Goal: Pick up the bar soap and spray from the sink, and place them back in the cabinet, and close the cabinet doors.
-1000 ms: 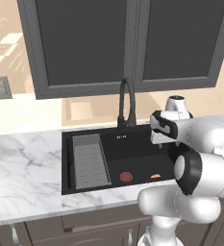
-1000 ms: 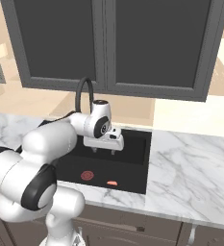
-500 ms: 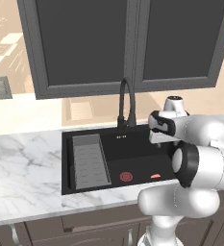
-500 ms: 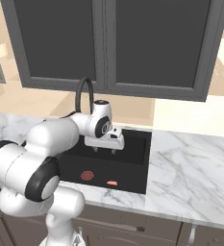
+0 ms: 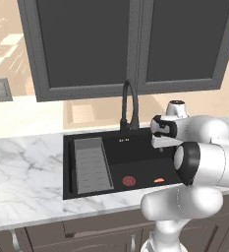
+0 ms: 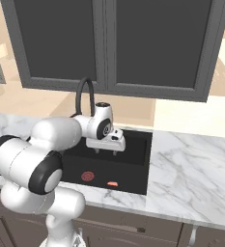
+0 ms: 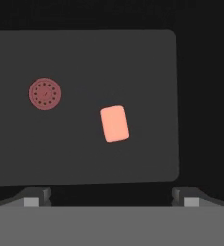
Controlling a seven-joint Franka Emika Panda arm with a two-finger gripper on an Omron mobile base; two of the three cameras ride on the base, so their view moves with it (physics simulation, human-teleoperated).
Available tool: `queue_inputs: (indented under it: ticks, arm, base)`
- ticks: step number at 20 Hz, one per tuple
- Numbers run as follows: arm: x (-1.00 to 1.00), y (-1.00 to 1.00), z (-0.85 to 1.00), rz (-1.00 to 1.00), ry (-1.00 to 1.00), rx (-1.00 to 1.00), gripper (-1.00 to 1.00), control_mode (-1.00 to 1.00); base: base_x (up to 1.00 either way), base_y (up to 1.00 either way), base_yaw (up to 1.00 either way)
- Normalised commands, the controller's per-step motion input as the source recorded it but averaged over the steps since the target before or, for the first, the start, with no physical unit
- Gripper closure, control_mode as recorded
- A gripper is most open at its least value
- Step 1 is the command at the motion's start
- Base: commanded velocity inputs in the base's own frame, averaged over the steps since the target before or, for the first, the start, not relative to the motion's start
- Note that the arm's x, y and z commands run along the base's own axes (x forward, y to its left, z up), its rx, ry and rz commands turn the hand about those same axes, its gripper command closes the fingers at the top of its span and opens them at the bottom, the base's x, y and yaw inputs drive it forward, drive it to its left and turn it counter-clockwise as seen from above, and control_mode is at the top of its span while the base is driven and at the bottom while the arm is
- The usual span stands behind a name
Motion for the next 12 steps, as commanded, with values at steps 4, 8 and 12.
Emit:
queue_inputs:
  ticks: [4,8,12]
  arm:
    - [0.12,-0.02,-0.1,0.0,0.0,0.0,-1.0,-1.0]
    - [0.12,-0.03,-0.08,0.0,0.0,0.0,-1.0,-1.0]
    - [0.11,-0.07,-0.11,0.0,0.0,0.0,-1.0,-1.0]
  base:
    - [0.0,0.0,0.0]
    - [0.0,0.0,0.0]
    - [0.0,0.0,0.0]
